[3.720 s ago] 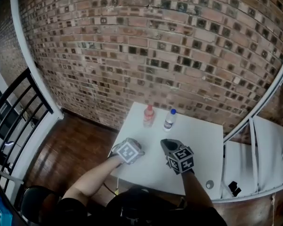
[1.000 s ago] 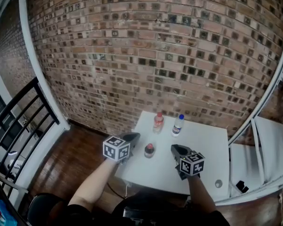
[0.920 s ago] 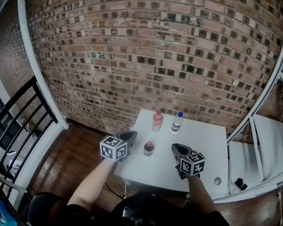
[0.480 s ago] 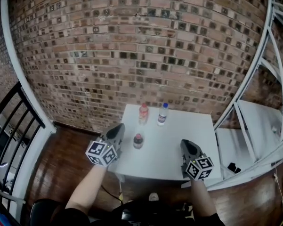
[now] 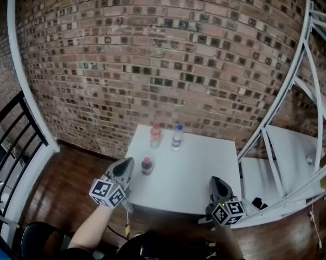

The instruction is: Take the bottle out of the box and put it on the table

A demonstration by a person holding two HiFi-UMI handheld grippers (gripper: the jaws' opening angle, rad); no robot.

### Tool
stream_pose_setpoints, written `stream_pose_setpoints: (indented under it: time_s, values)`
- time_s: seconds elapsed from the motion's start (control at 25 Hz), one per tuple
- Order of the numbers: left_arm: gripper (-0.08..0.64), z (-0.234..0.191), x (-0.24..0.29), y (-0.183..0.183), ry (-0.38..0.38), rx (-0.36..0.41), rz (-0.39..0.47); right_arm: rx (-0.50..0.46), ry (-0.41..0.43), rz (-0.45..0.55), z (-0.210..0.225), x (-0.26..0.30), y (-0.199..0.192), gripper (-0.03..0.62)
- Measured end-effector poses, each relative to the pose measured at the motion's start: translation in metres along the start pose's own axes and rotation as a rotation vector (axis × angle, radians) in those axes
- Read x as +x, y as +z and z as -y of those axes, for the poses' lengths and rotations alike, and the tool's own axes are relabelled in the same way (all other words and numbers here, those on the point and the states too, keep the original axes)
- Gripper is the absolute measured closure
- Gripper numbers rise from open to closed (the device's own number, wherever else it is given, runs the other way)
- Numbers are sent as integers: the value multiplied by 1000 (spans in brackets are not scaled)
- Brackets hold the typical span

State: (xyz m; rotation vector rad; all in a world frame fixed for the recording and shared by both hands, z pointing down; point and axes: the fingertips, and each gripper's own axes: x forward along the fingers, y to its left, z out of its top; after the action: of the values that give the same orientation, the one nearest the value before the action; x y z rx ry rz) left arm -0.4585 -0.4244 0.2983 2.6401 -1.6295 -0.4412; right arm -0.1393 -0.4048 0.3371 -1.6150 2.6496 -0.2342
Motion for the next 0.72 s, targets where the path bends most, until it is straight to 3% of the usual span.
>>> stream_pose_setpoints:
  time_s: [0.32,0.72]
  values:
    - [555,50,1,-13,28,123,-12,33,36,18,16,2,-9,592]
    - [555,63,18,-27,20,119,-34,6,28,11,34,1,-4,592]
